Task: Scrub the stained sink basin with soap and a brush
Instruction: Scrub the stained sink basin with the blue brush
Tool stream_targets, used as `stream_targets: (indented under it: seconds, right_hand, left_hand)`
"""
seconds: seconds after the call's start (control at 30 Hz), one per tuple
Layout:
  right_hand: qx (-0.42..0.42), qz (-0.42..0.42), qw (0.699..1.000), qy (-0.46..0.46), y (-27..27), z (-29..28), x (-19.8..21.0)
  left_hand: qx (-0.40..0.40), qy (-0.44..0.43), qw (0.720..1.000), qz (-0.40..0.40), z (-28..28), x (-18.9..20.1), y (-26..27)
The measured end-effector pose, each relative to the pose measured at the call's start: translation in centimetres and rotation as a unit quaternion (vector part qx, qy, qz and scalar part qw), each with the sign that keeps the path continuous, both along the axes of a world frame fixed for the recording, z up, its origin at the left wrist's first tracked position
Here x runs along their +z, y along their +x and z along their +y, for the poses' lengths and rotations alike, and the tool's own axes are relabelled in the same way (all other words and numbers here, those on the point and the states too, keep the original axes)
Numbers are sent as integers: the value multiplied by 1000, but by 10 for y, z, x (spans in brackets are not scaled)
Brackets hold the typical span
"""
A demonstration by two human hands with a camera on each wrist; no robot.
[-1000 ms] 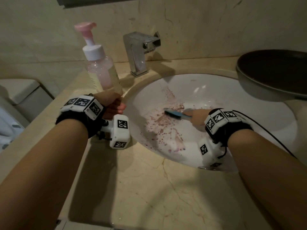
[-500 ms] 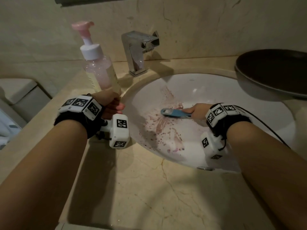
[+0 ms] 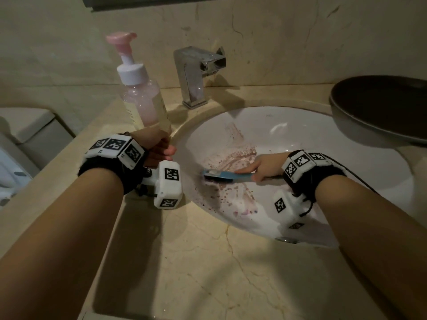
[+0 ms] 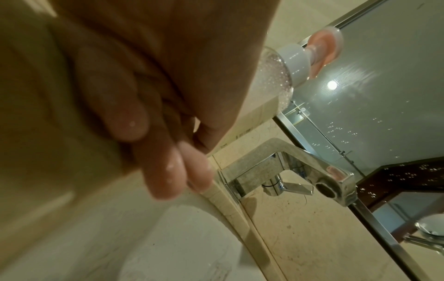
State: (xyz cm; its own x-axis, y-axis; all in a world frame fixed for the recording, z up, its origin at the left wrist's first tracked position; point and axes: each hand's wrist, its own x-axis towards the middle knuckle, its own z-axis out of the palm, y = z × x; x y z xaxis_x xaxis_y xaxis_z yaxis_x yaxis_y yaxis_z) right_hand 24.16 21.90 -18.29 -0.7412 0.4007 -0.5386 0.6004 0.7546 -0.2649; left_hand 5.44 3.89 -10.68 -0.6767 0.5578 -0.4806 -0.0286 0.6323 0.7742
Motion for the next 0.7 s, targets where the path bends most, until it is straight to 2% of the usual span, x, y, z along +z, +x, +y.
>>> stream_targets:
  seconds: [0.07,0.13,0.2,0.37,0.43,0.5,0.6,0.63,0.7]
  right_hand:
    - [-5,1,1000,13,-11,-2,-2]
    - [9,-12,995,95,-15,-1,-3]
    - [21,-29,991,126,-12,7,-11]
    - [25,-18,999,-25,-1,10,-2]
    - [25,-11,1000,7,-6,11,-9]
    - [-2,7,997,81,-8,15,-20]
    - [-49,-15,987,149,-1,21,-28]
    - [-63,8,988,143,3,21,-27]
    - [-51,36,996,65,11,16,-16]
  left_hand:
    - [-3,-5,1000,-1,0,0,2]
    - [-3,-3,1000,-5,0,1,3]
    - [-4,-6,1000,-3,1,1,3]
    - [-9,-10,1000,-3,1,2,3]
    - [-11,-14,1000,5,0,3,4]
    - [-22,-23,999,11,0,5,7]
    - [-26,-26,999,11,-1,7,10]
    - [-26,-29,999,15,-1,8,10]
    - [-23,-29,999,24,-1,8,11]
